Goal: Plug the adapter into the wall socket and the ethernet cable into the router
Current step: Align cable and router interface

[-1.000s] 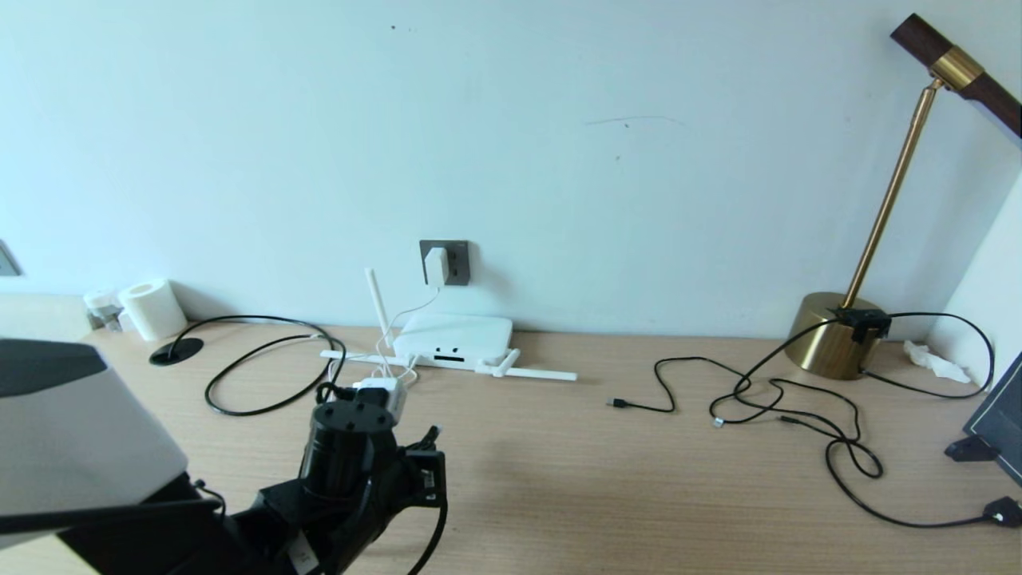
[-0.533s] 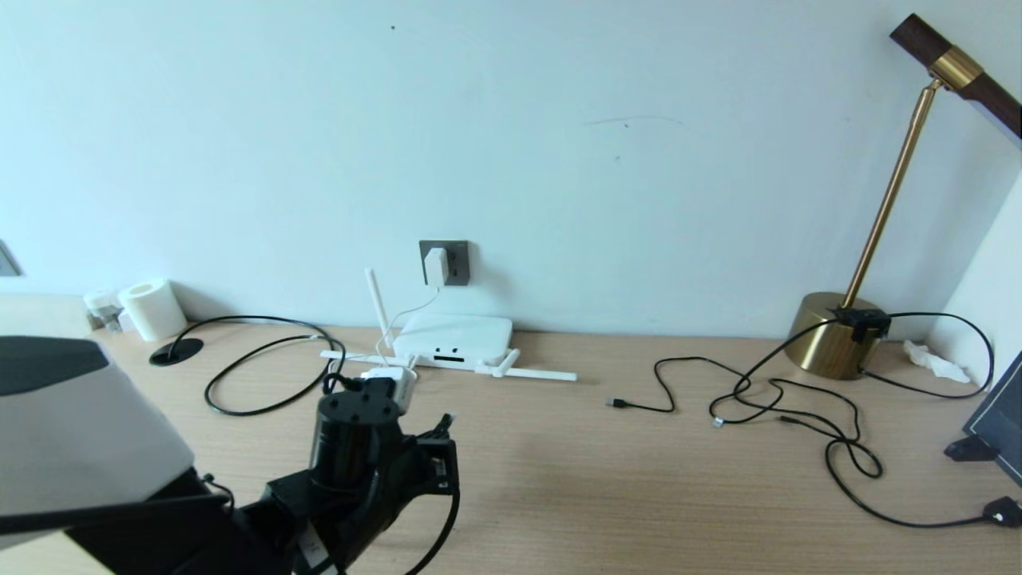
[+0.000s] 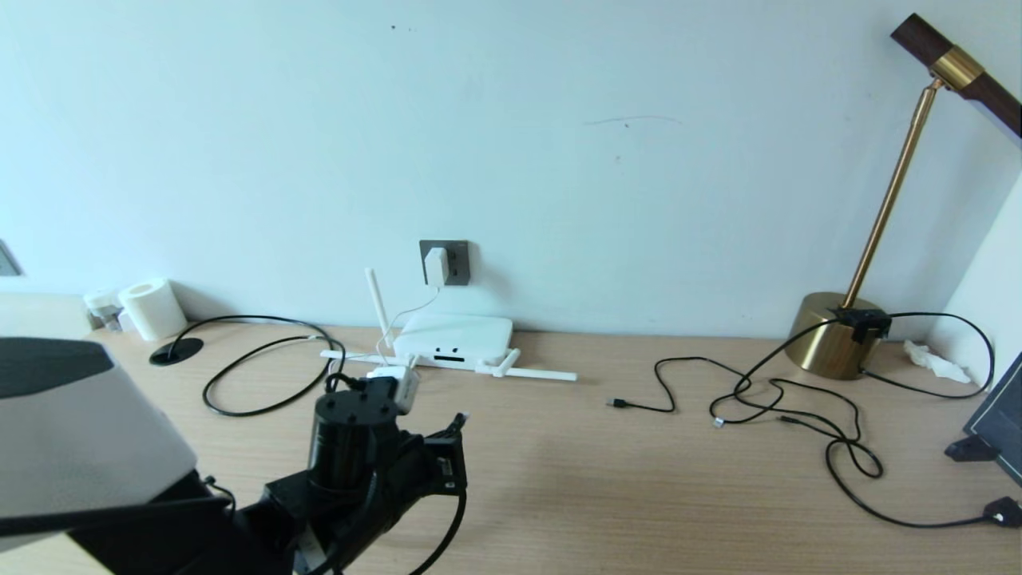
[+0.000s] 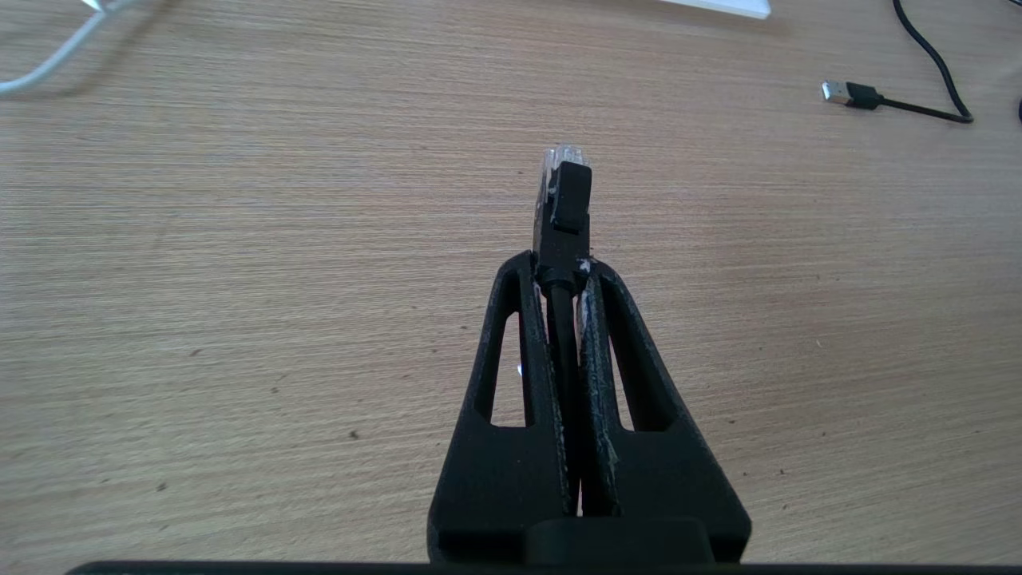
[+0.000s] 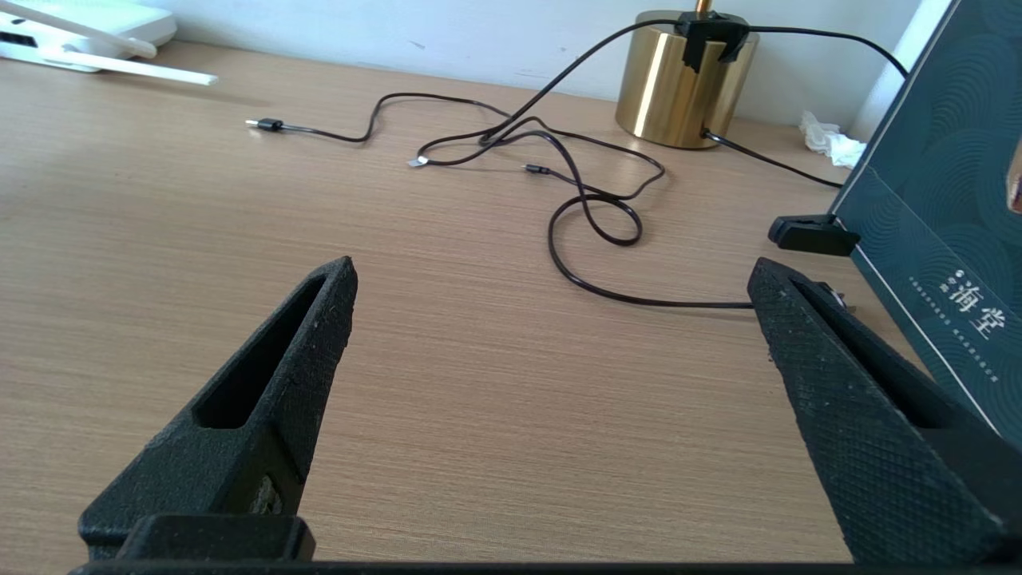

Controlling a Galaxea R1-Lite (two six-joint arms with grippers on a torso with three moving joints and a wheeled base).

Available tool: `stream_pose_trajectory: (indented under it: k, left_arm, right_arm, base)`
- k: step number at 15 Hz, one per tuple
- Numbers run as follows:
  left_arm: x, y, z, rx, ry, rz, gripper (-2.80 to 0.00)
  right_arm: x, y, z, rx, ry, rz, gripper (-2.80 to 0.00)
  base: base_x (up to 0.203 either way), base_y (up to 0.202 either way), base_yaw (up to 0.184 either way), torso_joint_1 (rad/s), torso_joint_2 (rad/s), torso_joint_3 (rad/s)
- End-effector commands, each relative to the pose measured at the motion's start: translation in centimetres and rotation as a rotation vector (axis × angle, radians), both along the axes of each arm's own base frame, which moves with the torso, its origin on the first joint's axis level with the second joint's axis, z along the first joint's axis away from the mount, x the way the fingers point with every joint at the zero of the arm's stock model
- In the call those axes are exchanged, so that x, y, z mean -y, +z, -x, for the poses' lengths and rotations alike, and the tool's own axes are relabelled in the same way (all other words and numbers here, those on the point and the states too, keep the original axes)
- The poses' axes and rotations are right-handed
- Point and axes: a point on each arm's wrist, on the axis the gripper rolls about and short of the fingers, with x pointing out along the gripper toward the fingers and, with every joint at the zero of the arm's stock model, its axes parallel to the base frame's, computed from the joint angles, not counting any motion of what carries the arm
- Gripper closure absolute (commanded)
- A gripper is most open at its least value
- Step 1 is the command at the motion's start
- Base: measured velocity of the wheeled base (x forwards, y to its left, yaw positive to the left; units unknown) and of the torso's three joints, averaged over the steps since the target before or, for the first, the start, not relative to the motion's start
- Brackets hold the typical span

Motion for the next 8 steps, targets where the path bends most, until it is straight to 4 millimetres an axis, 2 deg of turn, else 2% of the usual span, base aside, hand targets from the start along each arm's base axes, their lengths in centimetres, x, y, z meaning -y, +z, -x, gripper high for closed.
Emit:
stream_pose_trajectory:
  k: [1, 8]
  left_arm:
    - [-0.4, 1.1, 0.2, 0.028, 0.017, 0.018, 0.0]
    - [-1.5, 2.9, 1.4, 0.074, 0.035, 0.043, 0.0]
  right_arm:
    - [0.0, -0.1, 0.0, -0.004, 0.0, 0.0, -2.8]
    - [0.0, -0.1, 0.0, -0.005, 0.0, 0.002, -2.8]
  base:
    - [0.0, 0.0, 0.0, 0.0, 0.0, 0.0]
    - [0.0, 0.0, 0.0, 0.0, 0.0, 0.0]
